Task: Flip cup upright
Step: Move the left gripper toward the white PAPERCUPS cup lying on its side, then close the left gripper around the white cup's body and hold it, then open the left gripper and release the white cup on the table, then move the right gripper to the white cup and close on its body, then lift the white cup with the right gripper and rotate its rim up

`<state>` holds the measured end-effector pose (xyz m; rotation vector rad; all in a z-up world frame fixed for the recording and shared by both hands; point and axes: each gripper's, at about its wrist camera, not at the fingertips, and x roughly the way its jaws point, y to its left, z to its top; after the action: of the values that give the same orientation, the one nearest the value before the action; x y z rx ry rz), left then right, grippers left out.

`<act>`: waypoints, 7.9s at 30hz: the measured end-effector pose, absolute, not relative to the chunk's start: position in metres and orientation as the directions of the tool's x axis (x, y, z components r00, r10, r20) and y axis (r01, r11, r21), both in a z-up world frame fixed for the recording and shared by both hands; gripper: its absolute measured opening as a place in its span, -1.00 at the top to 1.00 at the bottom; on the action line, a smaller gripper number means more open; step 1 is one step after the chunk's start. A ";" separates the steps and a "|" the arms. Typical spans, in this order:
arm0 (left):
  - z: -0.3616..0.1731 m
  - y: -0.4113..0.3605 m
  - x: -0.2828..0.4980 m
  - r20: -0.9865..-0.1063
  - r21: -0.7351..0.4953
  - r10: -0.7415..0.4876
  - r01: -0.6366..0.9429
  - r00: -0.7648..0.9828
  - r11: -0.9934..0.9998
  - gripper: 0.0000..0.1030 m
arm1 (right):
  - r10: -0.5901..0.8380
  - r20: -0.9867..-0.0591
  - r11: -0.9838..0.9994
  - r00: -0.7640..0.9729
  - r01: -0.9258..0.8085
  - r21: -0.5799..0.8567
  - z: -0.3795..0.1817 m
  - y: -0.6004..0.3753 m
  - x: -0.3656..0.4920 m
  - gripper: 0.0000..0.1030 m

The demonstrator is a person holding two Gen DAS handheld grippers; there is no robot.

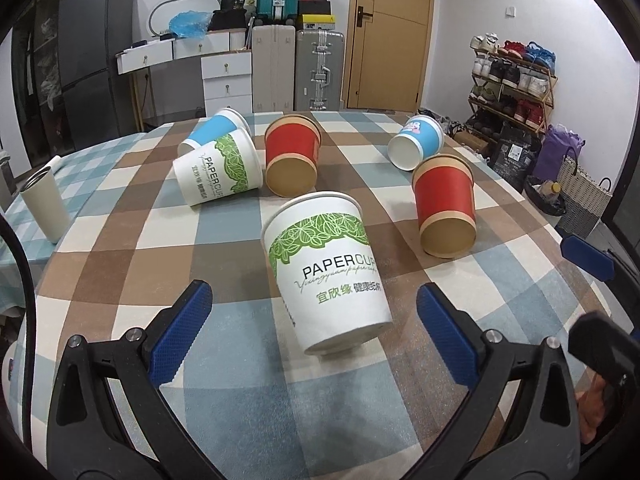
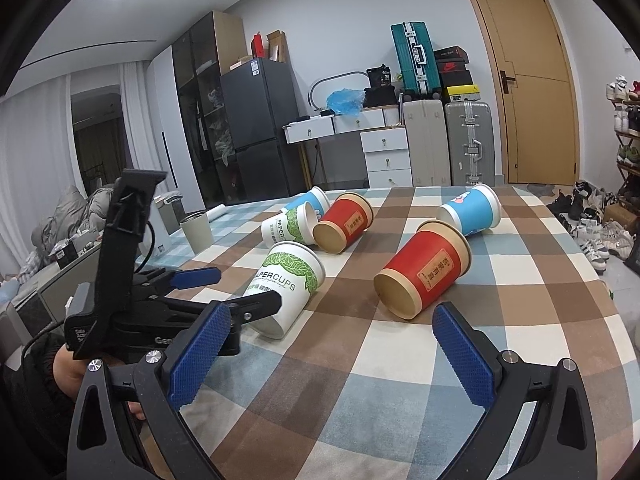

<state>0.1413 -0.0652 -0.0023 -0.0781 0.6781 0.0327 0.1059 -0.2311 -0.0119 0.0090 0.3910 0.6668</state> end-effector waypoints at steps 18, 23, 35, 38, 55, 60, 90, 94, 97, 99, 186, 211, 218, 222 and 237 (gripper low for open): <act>-0.015 -0.062 0.155 -0.681 -0.153 -0.092 -0.018 0.727 0.988 -0.09 | 0.605 -0.355 0.787 0.713 -0.603 0.129 -0.014 -0.229 0.106 -1.00; -0.013 -0.057 0.149 -0.668 -0.173 -0.094 -0.031 0.738 0.984 -0.09 | 0.605 -0.355 0.787 0.713 -0.604 0.129 -0.014 -0.229 0.106 -1.00; -0.002 -0.045 0.123 -0.618 -0.197 -0.086 -0.048 0.782 0.979 -0.06 | 0.605 -0.354 0.786 0.713 -0.605 0.127 -0.013 -0.228 0.105 -1.00; 0.001 -0.042 0.116 -0.608 -0.202 -0.083 -0.052 0.790 0.978 -0.06 | 0.605 -0.354 0.787 0.713 -0.604 0.128 -0.013 -0.228 0.104 -1.00; 0.020 -0.035 0.053 -0.531 -0.213 -0.060 -0.065 0.845 0.975 -0.06 | 0.615 -0.360 0.776 0.702 -0.619 0.120 -0.013 -0.221 0.102 -1.00; 0.018 -0.035 0.034 -0.522 -0.223 -0.060 -0.068 0.851 0.972 -0.06 | 0.612 -0.366 0.776 0.701 -0.621 0.108 -0.015 -0.217 0.101 -1.00; -0.017 -0.057 0.030 -0.560 -0.194 -0.043 -0.080 0.828 0.978 -0.07 | 0.572 -0.385 0.805 0.724 -0.585 0.096 -0.023 -0.216 0.101 -1.00; -0.021 -0.057 0.033 -0.572 -0.193 -0.047 -0.078 0.819 0.978 -0.07 | 0.566 -0.390 0.807 0.727 -0.584 0.083 -0.023 -0.215 0.101 -1.00; -0.022 -0.058 0.034 -0.573 -0.187 -0.044 -0.079 0.819 0.979 -0.07 | 0.565 -0.389 0.807 0.728 -0.586 0.077 -0.023 -0.215 0.100 -1.00; -0.022 -0.058 0.034 -0.575 -0.185 -0.041 -0.081 0.817 0.979 -0.07 | 0.566 -0.389 0.807 0.727 -0.586 0.077 -0.023 -0.215 0.100 -1.00; -0.006 0.020 0.012 -0.486 -0.133 0.087 -0.171 0.870 0.976 -0.98 | 0.649 -0.743 0.692 0.164 -0.532 0.487 -0.045 -0.107 0.180 -0.29; -0.007 0.020 0.014 -0.490 -0.137 0.087 -0.175 0.868 0.975 -0.98 | 0.615 -0.523 0.732 0.590 -0.674 0.099 -0.008 -0.108 0.129 -0.28; -0.008 0.020 0.014 -0.490 -0.138 0.086 -0.175 0.867 0.975 -0.98 | 0.584 -0.553 0.748 0.595 -0.658 0.082 -0.015 -0.095 0.138 -0.28; -0.009 0.020 0.014 -0.490 -0.138 0.086 -0.175 0.867 0.975 -0.98 | 0.559 -0.568 0.762 0.604 -0.644 0.065 -0.019 -0.092 0.143 -0.28; -0.008 0.020 0.014 -0.490 -0.140 0.085 -0.175 0.867 0.975 -0.98 | 0.565 -0.581 0.751 0.586 -0.657 0.067 -0.027 -0.097 0.137 -0.25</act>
<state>0.0138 0.0205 -0.0080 -0.1824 0.5033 0.1371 0.1367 -0.0966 -0.0271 -0.1615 0.6185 0.7157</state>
